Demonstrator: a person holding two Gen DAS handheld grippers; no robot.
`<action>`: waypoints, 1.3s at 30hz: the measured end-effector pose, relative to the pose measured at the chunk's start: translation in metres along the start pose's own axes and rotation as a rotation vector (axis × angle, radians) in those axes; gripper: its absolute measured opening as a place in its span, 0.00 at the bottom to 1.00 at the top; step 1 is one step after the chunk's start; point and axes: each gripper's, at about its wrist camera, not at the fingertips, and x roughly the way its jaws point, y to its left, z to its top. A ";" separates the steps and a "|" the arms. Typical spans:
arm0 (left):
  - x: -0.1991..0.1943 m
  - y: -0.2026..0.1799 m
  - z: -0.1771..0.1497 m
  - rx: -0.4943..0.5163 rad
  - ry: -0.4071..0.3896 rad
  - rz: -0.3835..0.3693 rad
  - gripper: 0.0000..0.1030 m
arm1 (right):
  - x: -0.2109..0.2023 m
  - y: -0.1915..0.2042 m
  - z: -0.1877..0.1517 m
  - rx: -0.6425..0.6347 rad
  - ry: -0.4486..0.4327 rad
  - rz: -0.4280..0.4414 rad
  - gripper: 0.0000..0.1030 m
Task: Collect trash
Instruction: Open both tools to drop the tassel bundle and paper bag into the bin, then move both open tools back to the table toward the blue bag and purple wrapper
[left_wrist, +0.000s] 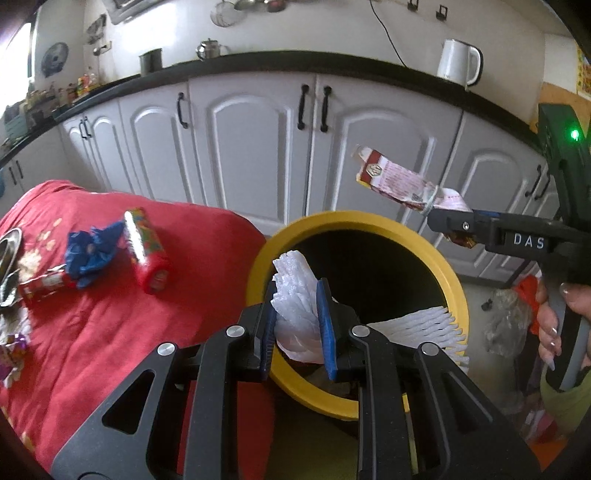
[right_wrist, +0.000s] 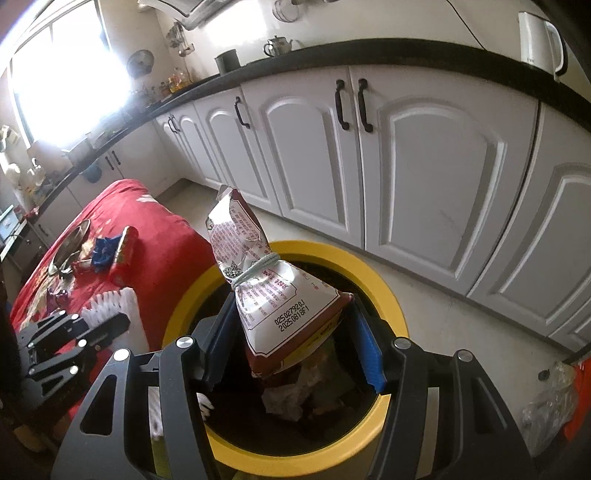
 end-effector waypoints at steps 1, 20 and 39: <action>0.003 -0.002 -0.001 0.004 0.006 -0.003 0.15 | 0.002 -0.001 -0.001 0.002 0.007 0.001 0.55; 0.026 -0.003 -0.007 -0.015 0.051 -0.053 0.44 | 0.020 -0.011 -0.010 0.039 0.062 -0.003 0.67; -0.026 0.059 -0.001 -0.214 -0.049 0.047 0.89 | -0.013 0.020 0.006 -0.011 -0.051 0.043 0.74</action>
